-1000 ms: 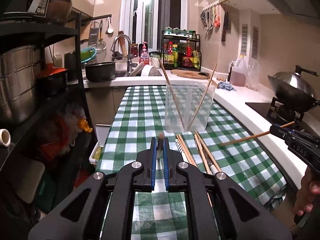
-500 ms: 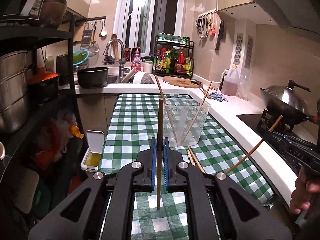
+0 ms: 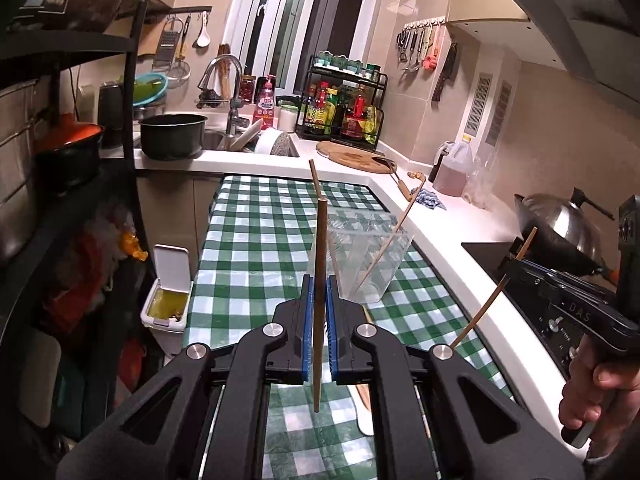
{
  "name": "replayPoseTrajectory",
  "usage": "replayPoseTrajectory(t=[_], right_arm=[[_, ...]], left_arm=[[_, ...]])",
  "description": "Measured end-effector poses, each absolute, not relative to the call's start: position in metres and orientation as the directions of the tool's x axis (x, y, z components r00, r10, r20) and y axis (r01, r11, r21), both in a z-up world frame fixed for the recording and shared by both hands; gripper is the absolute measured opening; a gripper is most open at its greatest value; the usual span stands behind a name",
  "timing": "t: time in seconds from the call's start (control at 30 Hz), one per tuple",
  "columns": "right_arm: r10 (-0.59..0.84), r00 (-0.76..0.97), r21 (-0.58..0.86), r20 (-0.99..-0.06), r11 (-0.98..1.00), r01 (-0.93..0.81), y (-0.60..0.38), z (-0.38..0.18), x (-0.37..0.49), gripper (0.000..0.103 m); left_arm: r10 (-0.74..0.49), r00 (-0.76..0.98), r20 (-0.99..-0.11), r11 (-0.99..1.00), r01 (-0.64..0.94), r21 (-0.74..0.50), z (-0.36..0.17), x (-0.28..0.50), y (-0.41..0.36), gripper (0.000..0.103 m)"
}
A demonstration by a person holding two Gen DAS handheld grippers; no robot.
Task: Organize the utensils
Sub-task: 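Lift chopsticks with both tools and carry them over the container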
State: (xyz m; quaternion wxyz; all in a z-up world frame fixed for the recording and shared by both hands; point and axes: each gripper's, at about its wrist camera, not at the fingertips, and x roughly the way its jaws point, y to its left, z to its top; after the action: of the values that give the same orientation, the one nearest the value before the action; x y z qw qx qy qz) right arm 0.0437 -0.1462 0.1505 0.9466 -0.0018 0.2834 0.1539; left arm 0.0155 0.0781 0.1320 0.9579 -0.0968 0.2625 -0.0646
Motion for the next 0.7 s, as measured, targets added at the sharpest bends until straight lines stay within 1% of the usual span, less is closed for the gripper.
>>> replayPoseTrajectory(t=[0.17,0.47,0.6,0.7], right_arm=[[0.292,0.799,0.089,-0.525,0.953,-0.290,-0.146,0.171,0.059,0.006],[0.290,0.832,0.061,-0.474,0.953,-0.298,-0.143,0.220,0.092,0.006],[0.298,0.852,0.061,-0.430,0.951,-0.302,-0.138,0.256,0.112,0.006],[0.318,0.864,0.069,-0.389,0.946,-0.317,-0.133,0.282,0.126,0.006]], left_arm=[[-0.196,0.850,-0.488,0.971,0.100,-0.216,0.147,0.037,0.073,0.006],[-0.234,0.865,-0.444,0.964,0.148,-0.221,0.192,0.085,0.071,0.006],[-0.259,0.879,-0.401,0.957,0.176,-0.231,0.219,0.106,0.072,0.006],[-0.275,0.896,-0.348,0.951,0.200,-0.235,0.238,0.122,0.071,0.006]])
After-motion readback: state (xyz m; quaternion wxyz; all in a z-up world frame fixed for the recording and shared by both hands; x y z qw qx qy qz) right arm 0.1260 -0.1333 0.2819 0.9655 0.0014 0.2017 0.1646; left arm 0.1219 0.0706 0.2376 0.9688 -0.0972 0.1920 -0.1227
